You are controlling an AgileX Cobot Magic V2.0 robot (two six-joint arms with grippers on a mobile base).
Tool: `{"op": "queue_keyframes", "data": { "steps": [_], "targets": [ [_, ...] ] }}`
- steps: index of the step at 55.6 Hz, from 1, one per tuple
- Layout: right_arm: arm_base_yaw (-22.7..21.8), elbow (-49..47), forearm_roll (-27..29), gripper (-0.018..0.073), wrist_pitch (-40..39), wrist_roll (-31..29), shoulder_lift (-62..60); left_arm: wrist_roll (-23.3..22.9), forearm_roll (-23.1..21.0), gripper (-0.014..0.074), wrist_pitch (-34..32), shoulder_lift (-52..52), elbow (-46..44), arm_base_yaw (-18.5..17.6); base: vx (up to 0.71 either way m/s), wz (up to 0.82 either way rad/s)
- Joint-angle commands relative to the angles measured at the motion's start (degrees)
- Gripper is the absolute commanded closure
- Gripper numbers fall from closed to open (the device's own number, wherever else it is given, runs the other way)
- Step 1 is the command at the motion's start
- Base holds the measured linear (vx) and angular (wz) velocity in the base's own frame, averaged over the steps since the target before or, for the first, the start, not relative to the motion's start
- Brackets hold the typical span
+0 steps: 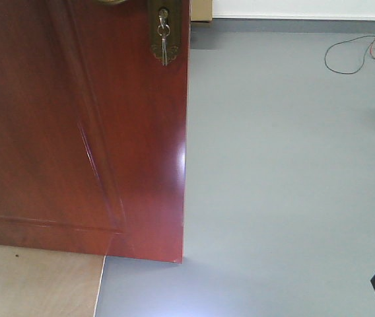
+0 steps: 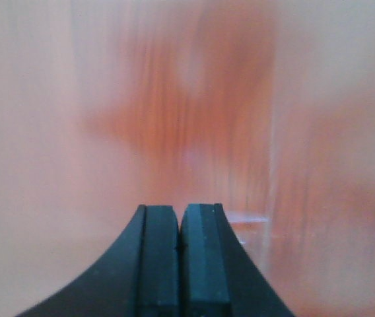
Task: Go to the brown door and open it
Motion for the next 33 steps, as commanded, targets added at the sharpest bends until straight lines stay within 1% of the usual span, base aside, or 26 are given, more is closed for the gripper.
{"op": "queue_keyframes", "data": {
  "steps": [1,4,8,10,14,18,22,27,33],
  "targets": [
    [0.04,0.30,-0.17,0.0559,-4.49,-0.31,-0.72,-0.51,5.13,0.0603,-10.06,-6.62,6.33,-0.41,0.00,0.00],
    [0.04,0.30,-0.17,0.0559,-4.49,-0.31,-0.72,-0.51,4.02,0.0603,-14.16,-9.45,11.87,-0.41,0.00,0.00],
    [0.04,0.30,-0.17,0.0559,-4.49,-0.31,-0.72,-0.51,1.63,0.0603,-20.73,-14.55,22.39,-0.41,0.00,0.00],
    [0.04,0.30,-0.17,0.0559,-4.49,-0.31,-0.72,-0.51,1.61,0.0603,-22.96,-17.39,27.88,-0.41,0.00,0.00],
    [0.04,0.30,-0.17,0.0559,-4.49,-0.31,-0.72,-0.51,1.78,0.0603,-24.20,-22.99,37.51,-0.37,0.00,0.00],
    [0.04,0.30,-0.17,0.0559,-4.49,-0.31,-0.72,-0.51,1.78,0.0603,-22.22,-29.84,47.22,0.93,0.00,0.00],
    [0.04,0.30,-0.17,0.0559,-4.49,-0.31,-0.72,-0.51,1.68,0.0603,-18.61,-36.56,55.59,3.30,0.00,0.00],
    [0.04,0.30,-0.17,0.0559,-4.49,-0.31,-0.72,-0.51,1.70,0.0603,-13.92,-43.46,63.69,5.91,0.00,0.00],
    [0.04,0.30,-0.17,0.0559,-4.49,-0.31,-0.72,-0.51,1.75,0.0603,-6.49,-51.63,70.65,6.97,0.00,0.00]
  ]
}}
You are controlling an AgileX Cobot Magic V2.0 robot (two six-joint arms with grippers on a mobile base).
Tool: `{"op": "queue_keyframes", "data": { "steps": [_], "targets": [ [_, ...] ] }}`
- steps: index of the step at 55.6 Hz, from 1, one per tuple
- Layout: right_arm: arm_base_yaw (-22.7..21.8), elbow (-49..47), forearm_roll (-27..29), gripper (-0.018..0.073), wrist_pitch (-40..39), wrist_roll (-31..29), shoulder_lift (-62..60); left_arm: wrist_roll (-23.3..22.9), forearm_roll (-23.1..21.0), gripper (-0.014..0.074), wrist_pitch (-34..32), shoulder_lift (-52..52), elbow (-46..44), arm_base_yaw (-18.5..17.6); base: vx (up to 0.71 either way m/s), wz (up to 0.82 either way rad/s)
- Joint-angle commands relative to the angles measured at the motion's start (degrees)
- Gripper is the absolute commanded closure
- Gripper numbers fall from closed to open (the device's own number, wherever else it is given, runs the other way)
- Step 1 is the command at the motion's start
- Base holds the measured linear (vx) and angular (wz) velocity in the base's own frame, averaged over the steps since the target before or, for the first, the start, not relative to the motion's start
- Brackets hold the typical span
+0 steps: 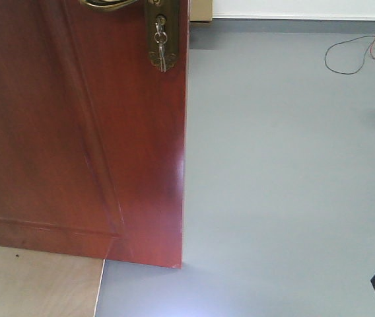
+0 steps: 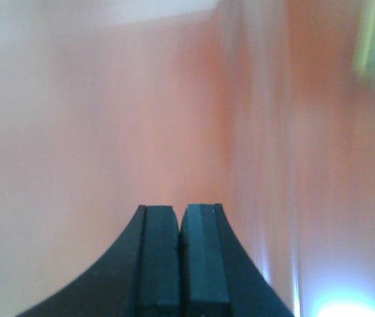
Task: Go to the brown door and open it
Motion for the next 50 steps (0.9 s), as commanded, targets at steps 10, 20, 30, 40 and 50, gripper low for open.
{"op": "queue_keyframes", "data": {
  "steps": [10,20,30,40,50],
  "targets": [
    [0.04,0.30,-0.17,0.0559,-4.49,-0.31,-0.72,-0.51,6.65,0.0603,11.54,-15.23,9.11,0.65,0.00,0.00],
    [0.04,0.30,-0.17,0.0559,-4.55,-0.31,-0.64,-0.51,9.99,0.0603,18.65,-25.50,10.78,0.77,0.00,0.00],
    [0.04,0.30,-0.17,0.0559,-4.27,-0.31,-0.53,-0.51,9.42,0.0603,18.95,-25.42,10.78,1.31,0.00,0.00],
    [0.04,0.30,-0.17,0.0559,-4.27,-0.31,-0.53,-0.51,5.37,0.0603,18.95,-25.41,10.78,1.31,0.00,0.00],
    [0.04,0.30,-0.17,0.0559,-4.27,-0.31,-0.53,-0.51,5.55,0.0603,18.95,-25.41,10.78,1.31,0.00,0.00]
  ]
}}
